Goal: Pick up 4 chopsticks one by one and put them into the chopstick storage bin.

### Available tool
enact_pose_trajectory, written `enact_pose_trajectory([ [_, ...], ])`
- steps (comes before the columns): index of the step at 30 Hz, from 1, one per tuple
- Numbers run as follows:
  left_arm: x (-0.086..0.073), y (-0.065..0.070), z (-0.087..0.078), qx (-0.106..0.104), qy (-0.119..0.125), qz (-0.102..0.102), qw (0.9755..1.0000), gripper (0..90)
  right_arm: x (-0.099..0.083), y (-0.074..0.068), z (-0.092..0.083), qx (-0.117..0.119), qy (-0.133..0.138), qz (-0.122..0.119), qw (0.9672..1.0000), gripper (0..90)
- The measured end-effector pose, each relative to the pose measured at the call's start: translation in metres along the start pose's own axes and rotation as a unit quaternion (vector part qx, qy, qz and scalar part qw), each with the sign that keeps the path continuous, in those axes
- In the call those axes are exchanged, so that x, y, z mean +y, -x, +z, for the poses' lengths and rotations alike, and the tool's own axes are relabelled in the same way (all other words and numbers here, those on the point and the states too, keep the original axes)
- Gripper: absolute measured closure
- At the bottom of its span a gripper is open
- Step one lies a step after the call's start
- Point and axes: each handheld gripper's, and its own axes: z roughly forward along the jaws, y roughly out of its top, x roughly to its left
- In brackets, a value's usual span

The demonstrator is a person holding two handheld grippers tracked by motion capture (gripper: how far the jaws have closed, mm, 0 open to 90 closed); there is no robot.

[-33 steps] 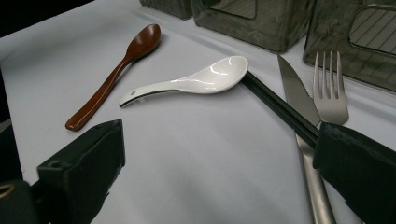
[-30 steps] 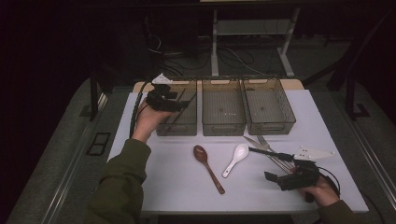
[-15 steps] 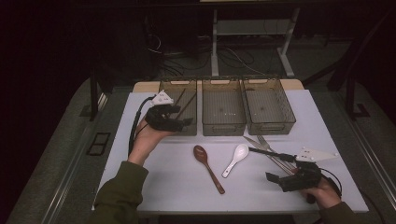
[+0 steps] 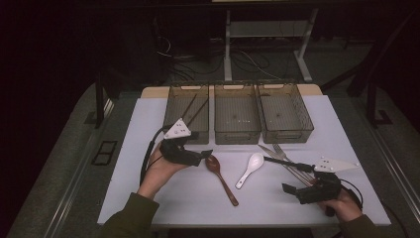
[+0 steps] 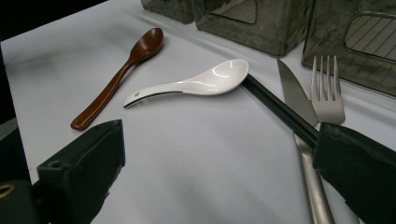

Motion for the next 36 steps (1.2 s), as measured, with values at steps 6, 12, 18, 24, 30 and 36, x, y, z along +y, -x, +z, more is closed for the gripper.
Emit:
enact_pose_trajectory([
  [6,-0.018,0.014,-0.001,-0.011,0.005,0.006,0.9999,16.5,0.001,-0.001,-0.001,0.002,0.002,-0.003,1.0000,2.0],
  [12,-0.035,0.026,-0.002,-0.020,0.006,0.010,0.9997,12.2,0.001,-0.001,-0.001,0.003,0.001,-0.003,1.0000,2.0],
  [18,-0.050,0.031,-0.004,-0.027,0.002,0.017,0.9995,5.7,0.001,-0.002,-0.002,0.004,0.003,-0.007,1.0000,2.0],
  [24,-0.061,0.033,-0.005,-0.021,-0.011,0.017,0.9996,0.0,0.002,-0.004,-0.005,0.003,0.003,-0.014,0.9999,2.0],
  [30,-0.070,0.030,-0.007,-0.023,-0.024,0.007,0.9994,0.0,0.004,-0.006,-0.006,-0.010,0.005,-0.012,0.9999,5.5],
  [36,-0.073,0.028,-0.005,-0.020,-0.035,0.000,0.9992,0.0,0.006,-0.005,-0.007,-0.003,-0.009,-0.016,0.9998,5.8],
])
